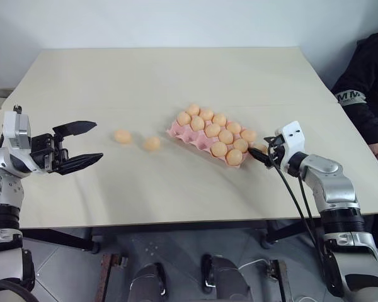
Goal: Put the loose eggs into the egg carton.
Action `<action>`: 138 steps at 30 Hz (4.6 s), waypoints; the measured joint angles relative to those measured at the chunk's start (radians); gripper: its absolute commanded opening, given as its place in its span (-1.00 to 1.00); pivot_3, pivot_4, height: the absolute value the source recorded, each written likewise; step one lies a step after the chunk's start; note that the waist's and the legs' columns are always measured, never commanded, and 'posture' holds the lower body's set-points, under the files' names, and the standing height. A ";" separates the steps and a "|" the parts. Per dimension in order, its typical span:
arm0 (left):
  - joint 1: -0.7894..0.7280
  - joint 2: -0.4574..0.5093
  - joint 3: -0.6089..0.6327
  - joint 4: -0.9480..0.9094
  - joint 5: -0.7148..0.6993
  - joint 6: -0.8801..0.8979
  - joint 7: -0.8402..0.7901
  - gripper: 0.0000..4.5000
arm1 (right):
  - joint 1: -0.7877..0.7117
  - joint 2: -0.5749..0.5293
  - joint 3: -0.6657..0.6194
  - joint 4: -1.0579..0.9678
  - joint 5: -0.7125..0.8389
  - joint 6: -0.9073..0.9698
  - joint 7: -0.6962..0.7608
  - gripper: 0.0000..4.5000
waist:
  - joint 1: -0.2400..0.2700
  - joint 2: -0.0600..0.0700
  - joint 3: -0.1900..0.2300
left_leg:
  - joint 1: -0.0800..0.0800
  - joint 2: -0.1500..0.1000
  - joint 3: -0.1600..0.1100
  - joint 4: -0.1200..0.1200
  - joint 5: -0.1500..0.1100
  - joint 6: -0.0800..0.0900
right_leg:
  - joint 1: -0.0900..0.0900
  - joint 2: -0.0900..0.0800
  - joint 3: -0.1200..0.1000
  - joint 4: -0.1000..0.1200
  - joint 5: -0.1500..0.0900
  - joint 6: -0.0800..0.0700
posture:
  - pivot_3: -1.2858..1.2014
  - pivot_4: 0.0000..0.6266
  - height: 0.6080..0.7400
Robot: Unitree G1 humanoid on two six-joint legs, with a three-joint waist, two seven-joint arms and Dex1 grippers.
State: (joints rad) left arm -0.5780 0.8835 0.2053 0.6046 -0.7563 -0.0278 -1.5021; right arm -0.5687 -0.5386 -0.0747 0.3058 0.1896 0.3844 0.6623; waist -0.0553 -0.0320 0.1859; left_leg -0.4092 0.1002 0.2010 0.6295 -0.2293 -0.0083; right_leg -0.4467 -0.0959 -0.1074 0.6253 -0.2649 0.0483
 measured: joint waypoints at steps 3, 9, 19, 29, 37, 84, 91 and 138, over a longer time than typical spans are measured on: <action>0.003 0.000 0.011 0.000 0.000 -0.001 0.000 1.00 | 0.022 -0.004 -0.006 -0.041 0.004 0.024 0.000 0.61 | 0.000 0.000 0.000 | 0.000 0.000 0.000 0.000 0.000 0.000 | 0.000 0.000 0.000 0.000 0.000 0.000 | 0.03 -0.52 1.00; 0.003 -0.006 0.013 -0.001 0.003 -0.002 0.000 1.00 | 0.037 -0.004 -0.024 -0.088 0.027 0.049 0.000 0.61 | -0.004 0.000 0.000 | 0.000 0.001 0.000 0.000 0.000 0.000 | 0.000 0.000 0.000 0.000 0.000 0.000 | 0.03 -0.52 1.00; 0.000 -0.014 0.013 0.000 0.019 -0.003 0.000 1.00 | 0.041 -0.006 -0.031 -0.078 0.032 0.048 0.002 0.61 | -0.003 0.000 0.000 | 0.000 0.001 0.001 0.000 0.000 0.000 | -0.001 0.001 0.000 0.000 0.000 -0.001 | 0.03 -0.52 1.00; -0.003 -0.019 0.014 0.000 0.028 -0.003 0.000 1.00 | 0.007 -0.006 -0.028 0.086 0.026 -0.019 0.025 0.61 | -0.005 0.001 0.000 | 0.000 0.001 0.001 0.000 0.000 0.000 | -0.001 0.001 0.000 0.000 0.000 -0.001 | 0.03 -0.52 1.00; -0.003 -0.020 0.022 0.000 0.032 -0.002 0.000 1.00 | -0.054 0.000 -0.020 0.227 -0.002 -0.112 0.024 0.45 | -0.005 0.001 0.000 | 0.000 0.000 0.001 0.000 0.000 0.000 | -0.001 0.001 0.000 0.000 0.000 0.000 | 0.03 -0.52 1.00; 0.116 -0.065 0.098 -0.120 0.036 0.013 0.000 1.00 | -0.196 0.207 0.316 -0.266 -0.046 0.317 -0.144 -0.23 | -0.004 0.001 0.000 | -0.015 0.001 0.002 0.002 0.004 0.001 | -0.016 0.003 0.000 0.004 -0.001 -0.001 | 0.03 -0.52 1.00; 0.150 -0.065 0.135 -0.160 0.036 0.026 0.000 1.00 | -0.237 0.225 0.332 -0.159 -0.090 0.241 -0.135 -0.23 | -0.004 0.001 0.000 | -0.015 0.001 0.002 0.002 0.004 0.002 | -0.016 0.003 0.000 0.005 -0.001 -0.001 | 0.03 -0.52 1.00; 0.118 -0.103 0.140 -0.158 0.056 0.020 0.001 1.00 | -0.312 0.375 0.237 -0.157 -0.048 0.253 -0.138 0.99 | -0.007 0.000 0.000 | -0.013 0.002 0.002 0.004 0.005 0.001 | -0.017 0.003 0.000 0.011 -0.001 -0.003 | 0.03 -0.52 1.00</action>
State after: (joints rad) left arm -0.4604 0.7805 0.3451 0.4467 -0.6998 -0.0074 -1.5008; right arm -0.8806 -0.1633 0.1624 0.1489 0.1419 0.6373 0.5247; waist -0.0625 -0.0317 0.1860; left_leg -0.4227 0.1017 0.2032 0.6332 -0.2238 -0.0077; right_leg -0.4636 -0.0931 -0.1069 0.6362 -0.2664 0.0457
